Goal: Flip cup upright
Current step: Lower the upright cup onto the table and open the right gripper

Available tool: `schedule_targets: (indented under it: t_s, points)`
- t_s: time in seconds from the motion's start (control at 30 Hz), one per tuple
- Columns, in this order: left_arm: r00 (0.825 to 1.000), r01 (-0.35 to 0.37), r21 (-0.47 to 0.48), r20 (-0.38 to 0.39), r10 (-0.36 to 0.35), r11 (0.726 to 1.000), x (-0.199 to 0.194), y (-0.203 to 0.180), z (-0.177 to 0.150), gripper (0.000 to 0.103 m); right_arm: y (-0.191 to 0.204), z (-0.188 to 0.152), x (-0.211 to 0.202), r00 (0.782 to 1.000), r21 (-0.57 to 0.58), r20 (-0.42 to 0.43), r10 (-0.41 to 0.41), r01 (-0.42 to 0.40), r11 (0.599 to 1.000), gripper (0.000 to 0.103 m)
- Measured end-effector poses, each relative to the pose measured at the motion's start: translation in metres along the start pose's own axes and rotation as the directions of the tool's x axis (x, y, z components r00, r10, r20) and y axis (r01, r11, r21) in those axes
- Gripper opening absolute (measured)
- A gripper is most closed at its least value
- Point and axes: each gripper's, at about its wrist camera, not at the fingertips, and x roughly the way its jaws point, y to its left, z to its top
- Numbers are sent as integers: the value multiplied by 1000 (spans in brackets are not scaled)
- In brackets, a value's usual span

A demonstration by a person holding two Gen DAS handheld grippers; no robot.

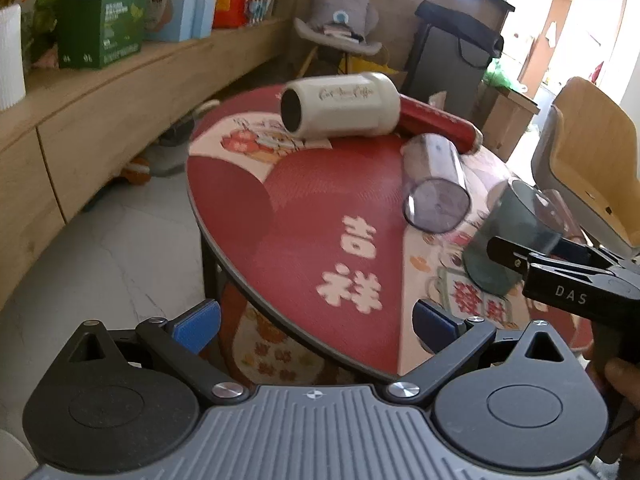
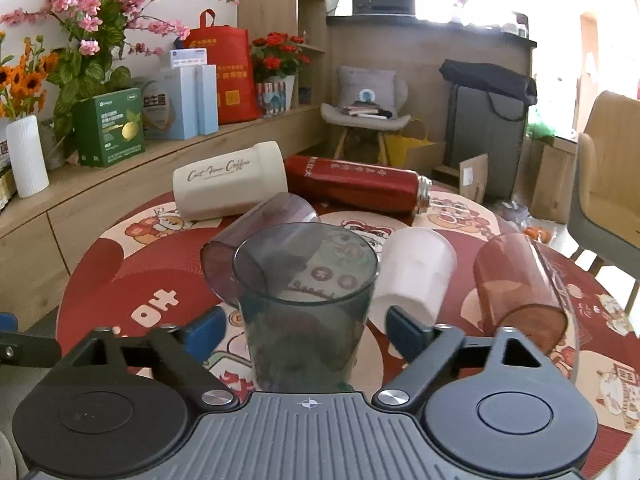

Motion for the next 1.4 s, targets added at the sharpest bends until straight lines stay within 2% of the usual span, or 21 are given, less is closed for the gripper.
schedule_targets:
  t_s: [0.1,0.17,0.27,0.4,0.5,0.77,1.17,1.4]
  points:
    - [1000,2,-16,-6,-2,1000,-4,-7,-3,103,-3,1,-8,1000,-11,-23,-1,1,1000,92]
    - [1000,-12,0,12,12,1000,-9,-15,-2,103,-9,3,-16,999,-2,-33,-13,13,1000,100]
    - [998,-47,39,33,45,998,-19,-29,2,103,-19,5,-30,998,18,-50,-24,25,1000,103]
    - [997,-63,79,44,59,995,-33,-50,7,103,-31,5,-53,996,30,-71,-56,58,998,103]
    - [992,-120,128,40,115,984,-43,-68,7,103,-41,4,-70,994,62,-87,-64,70,996,103]
    - [988,-155,204,41,150,967,-70,-101,-7,103,-58,-5,-116,992,132,-109,-70,84,988,103]
    - [980,-200,228,65,190,953,-104,-128,-29,103,-59,-24,-160,990,145,-127,-58,77,987,103]
    - [979,-203,204,74,191,958,-122,-135,-40,103,-63,-31,-180,991,162,-121,-49,69,984,103]
